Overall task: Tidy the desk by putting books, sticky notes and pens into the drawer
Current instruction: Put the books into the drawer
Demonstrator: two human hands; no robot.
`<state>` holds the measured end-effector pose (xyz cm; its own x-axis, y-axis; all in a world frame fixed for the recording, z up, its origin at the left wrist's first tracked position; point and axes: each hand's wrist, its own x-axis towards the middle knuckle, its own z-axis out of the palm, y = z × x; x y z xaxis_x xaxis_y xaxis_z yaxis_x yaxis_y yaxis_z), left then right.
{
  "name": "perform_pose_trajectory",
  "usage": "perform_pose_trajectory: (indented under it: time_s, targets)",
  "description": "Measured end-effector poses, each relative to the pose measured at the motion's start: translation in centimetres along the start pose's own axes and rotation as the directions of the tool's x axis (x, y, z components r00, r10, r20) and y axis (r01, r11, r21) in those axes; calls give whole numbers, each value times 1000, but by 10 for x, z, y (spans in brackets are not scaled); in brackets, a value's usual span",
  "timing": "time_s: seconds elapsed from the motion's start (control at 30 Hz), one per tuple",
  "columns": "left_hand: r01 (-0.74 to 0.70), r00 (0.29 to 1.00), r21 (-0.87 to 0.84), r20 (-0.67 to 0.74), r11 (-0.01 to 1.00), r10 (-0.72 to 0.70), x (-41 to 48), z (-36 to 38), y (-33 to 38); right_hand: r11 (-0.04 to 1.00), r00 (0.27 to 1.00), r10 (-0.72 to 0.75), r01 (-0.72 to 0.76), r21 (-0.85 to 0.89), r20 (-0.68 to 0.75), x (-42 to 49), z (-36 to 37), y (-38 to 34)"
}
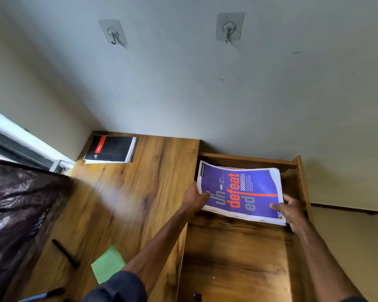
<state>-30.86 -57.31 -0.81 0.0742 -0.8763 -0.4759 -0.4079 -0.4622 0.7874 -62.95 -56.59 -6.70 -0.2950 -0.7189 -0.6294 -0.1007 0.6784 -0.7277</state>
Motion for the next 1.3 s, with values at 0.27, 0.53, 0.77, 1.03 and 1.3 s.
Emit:
perform_pose_trajectory:
  time_s: [0.27,0.53,0.77,1.03,1.3]
  targets:
    - [202,971,171,92,964,-220,34,51,-15,993,979,88,-101,-62,-183,16,0,21]
    - [317,940,278,33,907,-338,57,58,-18,993,981,26,-47,-106,-194,40,27,4]
    - [358,922,246,59,901,-383,68,64,-24,905,990,47,-98,-414,-131,61,30,5]
    - [332,932,231,70,915,-356,69,66,-33,912,989,70,-116,-394,-130,52,32,12]
    - [323,938,221,55,920,-342,73,66,-29,929,987,77,-123,-349,-142,56,33,6]
